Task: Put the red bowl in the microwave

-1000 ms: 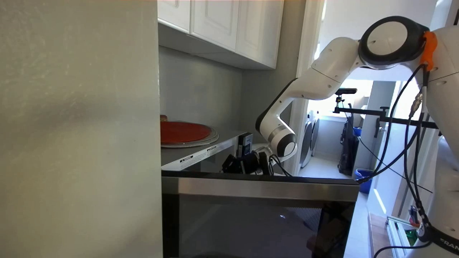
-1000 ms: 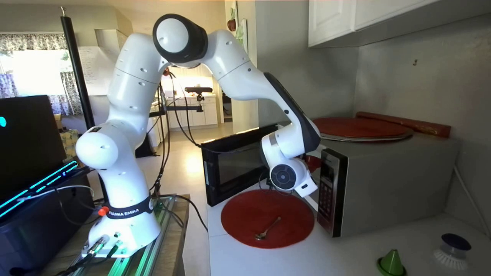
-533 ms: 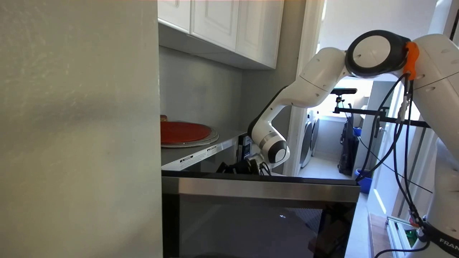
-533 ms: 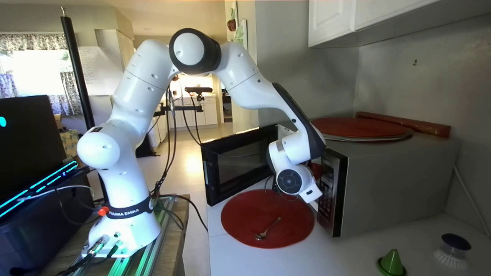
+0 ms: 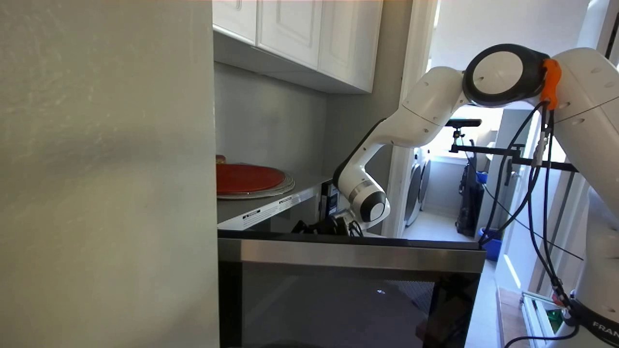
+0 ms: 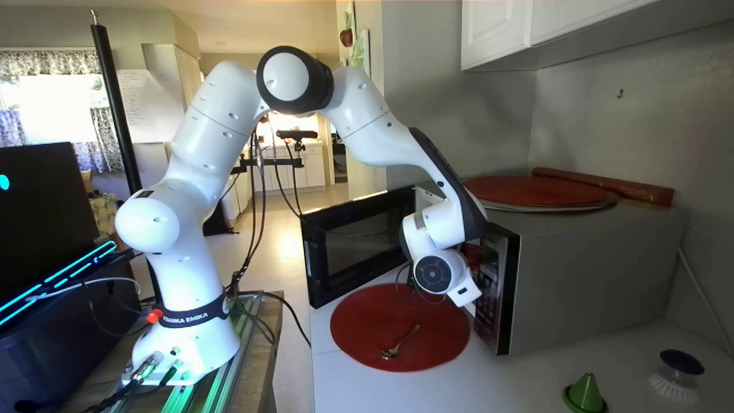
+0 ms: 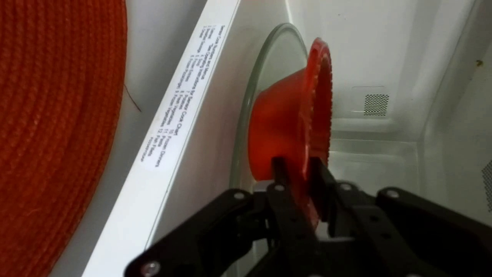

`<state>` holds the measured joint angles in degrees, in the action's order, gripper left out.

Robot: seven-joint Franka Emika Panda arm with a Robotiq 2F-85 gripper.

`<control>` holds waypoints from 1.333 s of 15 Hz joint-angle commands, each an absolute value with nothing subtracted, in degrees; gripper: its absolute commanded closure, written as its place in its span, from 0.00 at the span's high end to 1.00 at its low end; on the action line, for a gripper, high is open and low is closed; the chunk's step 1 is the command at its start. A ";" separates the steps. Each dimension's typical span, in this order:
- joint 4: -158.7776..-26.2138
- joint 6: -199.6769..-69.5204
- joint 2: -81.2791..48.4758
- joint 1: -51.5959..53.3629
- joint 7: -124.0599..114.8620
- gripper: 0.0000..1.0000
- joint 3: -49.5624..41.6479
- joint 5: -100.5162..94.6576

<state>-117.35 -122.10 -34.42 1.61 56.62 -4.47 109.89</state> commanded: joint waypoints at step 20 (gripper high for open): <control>-148.45 -111.17 -4.96 -8.72 46.24 1.00 -15.26 74.52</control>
<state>-144.47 -110.91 -12.15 -6.00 50.48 -12.37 85.75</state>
